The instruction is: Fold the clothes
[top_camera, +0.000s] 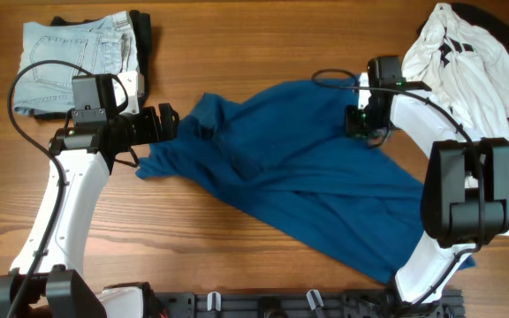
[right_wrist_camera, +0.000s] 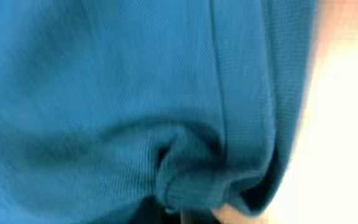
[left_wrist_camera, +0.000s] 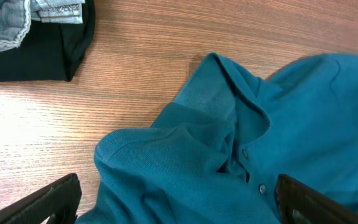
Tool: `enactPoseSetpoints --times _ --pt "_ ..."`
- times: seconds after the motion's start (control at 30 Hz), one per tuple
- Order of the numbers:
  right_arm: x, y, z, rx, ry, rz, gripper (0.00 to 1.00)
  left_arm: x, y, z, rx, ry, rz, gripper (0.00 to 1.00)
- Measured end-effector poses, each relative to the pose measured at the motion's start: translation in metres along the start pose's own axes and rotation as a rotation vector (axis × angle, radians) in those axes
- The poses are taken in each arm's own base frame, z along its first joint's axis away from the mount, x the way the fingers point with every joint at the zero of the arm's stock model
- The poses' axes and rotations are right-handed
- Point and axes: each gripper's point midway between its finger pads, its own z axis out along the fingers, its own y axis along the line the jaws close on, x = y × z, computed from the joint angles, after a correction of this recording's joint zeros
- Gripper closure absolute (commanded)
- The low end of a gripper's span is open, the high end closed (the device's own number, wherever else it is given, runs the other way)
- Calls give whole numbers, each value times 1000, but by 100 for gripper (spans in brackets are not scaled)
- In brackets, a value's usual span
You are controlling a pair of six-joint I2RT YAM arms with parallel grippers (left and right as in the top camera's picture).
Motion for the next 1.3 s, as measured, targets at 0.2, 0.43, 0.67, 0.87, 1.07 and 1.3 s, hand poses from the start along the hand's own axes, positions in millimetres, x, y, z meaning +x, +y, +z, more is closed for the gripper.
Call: enactPoseSetpoints --times 0.2,0.43,0.67,0.87,1.07,1.3 --pt "-90 19 -23 -79 -341 -42 96 -8 -1 0 3 -30 9 1" --pt "-201 54 -117 -174 -749 -126 96 -13 -2 0 6 -53 15 2" --pt "-258 70 -129 -195 -863 -155 96 -14 -2 0 7 -57 16 2" --pt "-288 76 -169 -202 -964 -172 96 -15 -2 0 7 -59 17 2" --pt "-295 79 -190 -199 -987 -183 0 -15 -2 0 7 -59 17 0" --pt "-219 79 -171 -227 -616 -158 0 13 0 0 4 54 -21 0"
